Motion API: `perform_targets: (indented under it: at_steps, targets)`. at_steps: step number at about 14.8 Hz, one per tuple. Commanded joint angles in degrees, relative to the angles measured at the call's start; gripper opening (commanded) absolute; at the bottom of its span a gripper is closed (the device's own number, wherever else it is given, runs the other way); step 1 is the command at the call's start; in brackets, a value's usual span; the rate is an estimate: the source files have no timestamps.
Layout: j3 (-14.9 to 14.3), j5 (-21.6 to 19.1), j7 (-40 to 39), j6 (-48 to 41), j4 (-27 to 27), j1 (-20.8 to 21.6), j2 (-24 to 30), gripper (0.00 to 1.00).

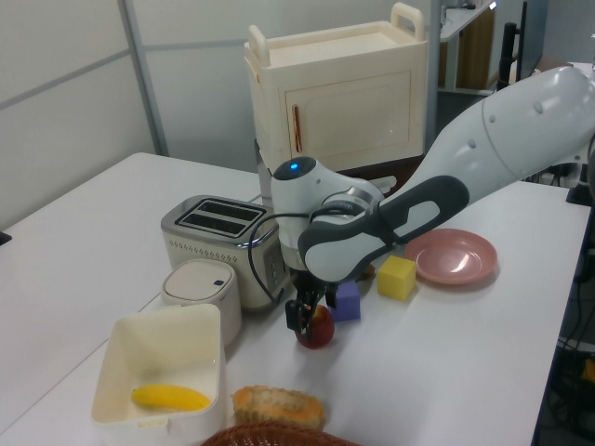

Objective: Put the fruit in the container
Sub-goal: 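Lower the gripper and close it around the red apple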

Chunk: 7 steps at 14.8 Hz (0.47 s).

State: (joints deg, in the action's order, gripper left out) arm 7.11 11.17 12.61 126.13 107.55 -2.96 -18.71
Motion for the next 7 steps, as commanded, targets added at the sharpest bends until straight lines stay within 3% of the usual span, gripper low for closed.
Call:
perform_targets:
  at_steps: [1, 3, 4, 5, 6, 7]
  targets:
    - [-0.1, 0.9, -1.4, 2.1, 0.9, 0.0, 0.0, 1.00]
    - [-0.1, 0.9, -1.5, 2.1, 0.9, 0.1, 0.0, 1.00]
    - [-0.1, 0.9, -1.5, 2.1, 0.9, 0.0, 0.1, 0.88]
    - [-0.1, 0.8, -1.4, 2.0, 0.9, 0.1, 0.1, 0.52]
    - [-0.1, 0.9, -1.1, 2.1, 1.0, 0.1, 0.1, 0.29]
    - [-0.1, 0.8, -1.0, 2.1, 0.9, 0.1, 0.1, 0.16]
